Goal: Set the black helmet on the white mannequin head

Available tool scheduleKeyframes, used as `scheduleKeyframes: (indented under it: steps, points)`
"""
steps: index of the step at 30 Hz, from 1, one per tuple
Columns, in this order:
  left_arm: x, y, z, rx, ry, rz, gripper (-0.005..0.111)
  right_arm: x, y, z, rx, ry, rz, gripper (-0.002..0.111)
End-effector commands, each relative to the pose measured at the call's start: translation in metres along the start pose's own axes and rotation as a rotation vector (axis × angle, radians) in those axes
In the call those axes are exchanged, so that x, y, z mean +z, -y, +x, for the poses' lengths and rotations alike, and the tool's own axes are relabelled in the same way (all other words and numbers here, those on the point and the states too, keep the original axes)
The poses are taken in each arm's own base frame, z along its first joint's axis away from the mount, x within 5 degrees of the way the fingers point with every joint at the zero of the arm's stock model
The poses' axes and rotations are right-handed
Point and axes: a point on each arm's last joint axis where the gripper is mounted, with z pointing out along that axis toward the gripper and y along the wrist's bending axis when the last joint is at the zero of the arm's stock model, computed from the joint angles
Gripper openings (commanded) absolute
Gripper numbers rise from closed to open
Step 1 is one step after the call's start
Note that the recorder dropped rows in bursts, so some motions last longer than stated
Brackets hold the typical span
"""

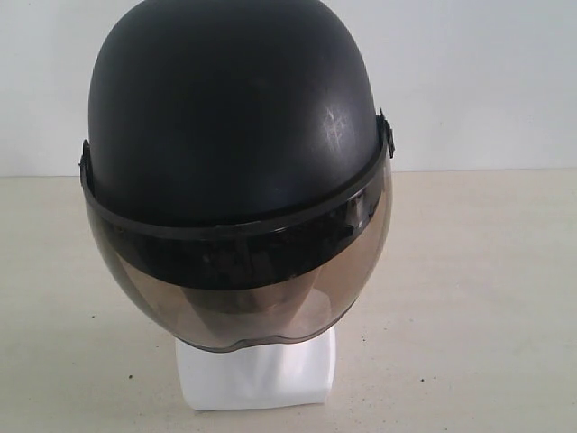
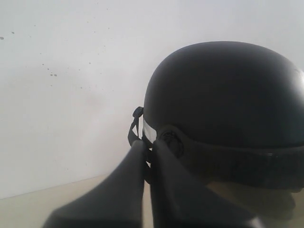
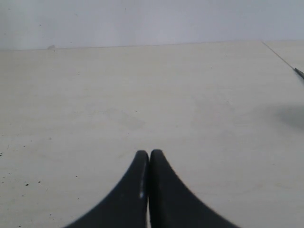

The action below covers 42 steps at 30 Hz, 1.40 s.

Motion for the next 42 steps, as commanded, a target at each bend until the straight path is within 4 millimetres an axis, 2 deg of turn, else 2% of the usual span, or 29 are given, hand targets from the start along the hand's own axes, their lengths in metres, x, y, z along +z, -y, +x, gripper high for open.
scheduleKeyframes:
  steps: [1,6,9,11,12,15,17,24,27,33,36,42]
  points:
    - [-0.001,0.0,0.001,-0.018,0.003,0.003,0.005,0.0,0.0,-0.001,-0.007,0.009,-0.003,0.0]
    - [-0.001,0.001,0.001,-0.043,0.003,0.01,0.005,0.0,0.0,-0.001,-0.007,0.009,-0.003,0.0]
    - [-0.001,0.009,0.001,-0.397,-0.019,0.094,0.005,0.0,0.0,-0.001,-0.007,0.009,-0.003,0.0]
    - [-0.002,0.013,0.004,-0.523,-0.069,0.138,0.005,0.0,0.0,-0.001,-0.007,0.009,-0.003,0.0]
    - [-0.002,0.014,0.007,-0.484,-0.102,0.142,0.005,0.0,0.0,-0.001,-0.007,0.009,-0.003,0.0]
    - [-0.003,0.011,0.018,-0.185,-0.179,0.107,0.005,0.0,0.0,-0.001,-0.007,0.009,-0.003,0.0]
    - [-0.007,0.007,0.024,-0.05,-0.204,0.065,0.005,0.0,0.0,-0.001,-0.007,0.009,-0.003,0.0]
    - [-0.019,-0.005,0.058,0.139,-0.193,-0.064,0.005,0.0,0.0,-0.001,-0.007,0.009,-0.003,0.0]
    - [-0.017,-0.006,0.075,0.119,-0.229,-0.075,0.005,0.0,0.0,-0.001,-0.007,0.009,-0.003,0.0]
    - [-0.018,-0.01,0.1,-0.063,-0.287,-0.157,0.005,0.0,0.0,-0.003,-0.001,0.031,-0.005,0.0]
    - [-0.018,-0.011,0.101,-0.101,-0.298,-0.184,0.005,0.0,0.0,-0.003,0.004,0.031,-0.007,0.0]
    - [-0.019,-0.01,0.105,-0.036,-0.341,-0.174,0.005,0.0,0.0,-0.003,0.004,0.031,-0.007,0.0]
